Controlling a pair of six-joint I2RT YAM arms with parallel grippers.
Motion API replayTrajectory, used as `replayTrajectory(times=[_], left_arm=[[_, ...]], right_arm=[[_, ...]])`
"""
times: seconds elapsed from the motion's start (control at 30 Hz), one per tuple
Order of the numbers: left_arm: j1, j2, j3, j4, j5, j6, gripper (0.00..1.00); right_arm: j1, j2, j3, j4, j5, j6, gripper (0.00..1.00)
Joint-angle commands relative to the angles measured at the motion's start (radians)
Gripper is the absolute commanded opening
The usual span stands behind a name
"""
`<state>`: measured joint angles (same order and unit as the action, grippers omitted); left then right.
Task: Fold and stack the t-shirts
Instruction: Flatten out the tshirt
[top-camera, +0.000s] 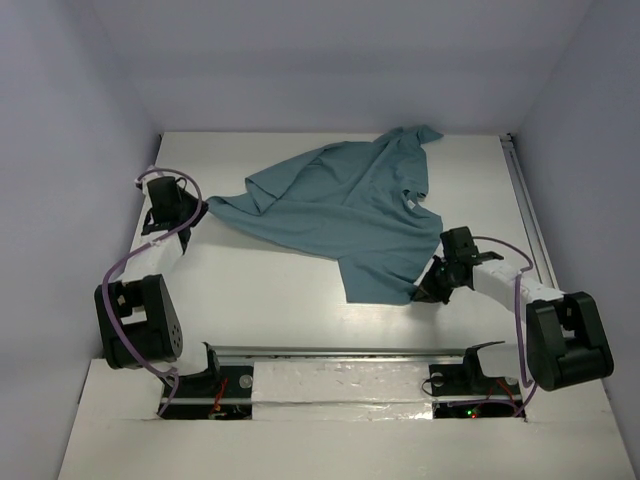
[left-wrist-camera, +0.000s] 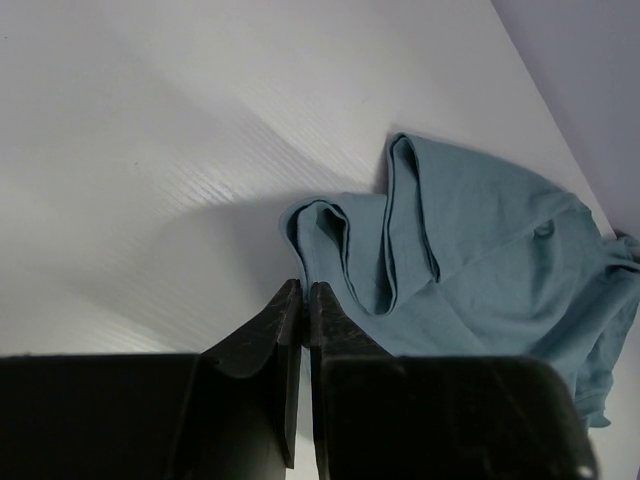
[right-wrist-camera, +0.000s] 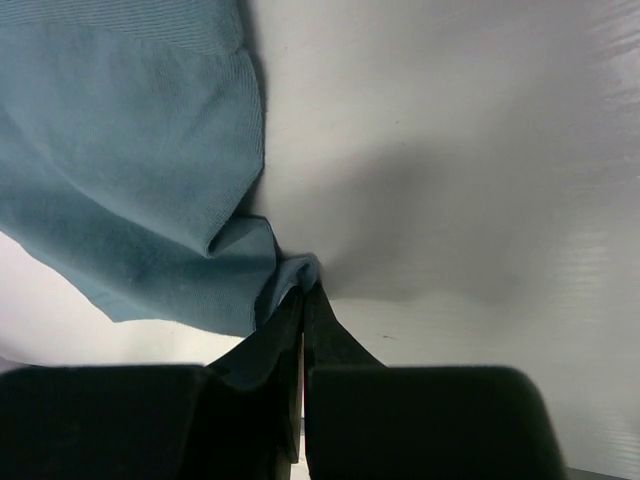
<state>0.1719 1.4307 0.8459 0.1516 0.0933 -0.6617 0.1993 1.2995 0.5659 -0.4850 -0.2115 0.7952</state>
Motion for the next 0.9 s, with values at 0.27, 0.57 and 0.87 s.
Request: replayTrajectory(times=[0.27, 0.57, 0.87], left_arm=[[-0.176, -0.137, 0.219, -0.101, -0.092, 0.073, 0.00], [-0.247, -0.283, 0.828, -0.276, -0.152, 0.071, 0.00], [-0.247, -0.274, 1.335, -0.353, -0.152, 0.065, 0.00]], right_arm=[[0.046, -0.373, 0.346, -0.292, 0.243, -0.120, 0.00], [0.046, -0.217, 1.589, -0.490, 0.498, -0.382, 0.00], [0.065, -0.094, 2.064, -0.215, 0.505, -0.479, 0.00]])
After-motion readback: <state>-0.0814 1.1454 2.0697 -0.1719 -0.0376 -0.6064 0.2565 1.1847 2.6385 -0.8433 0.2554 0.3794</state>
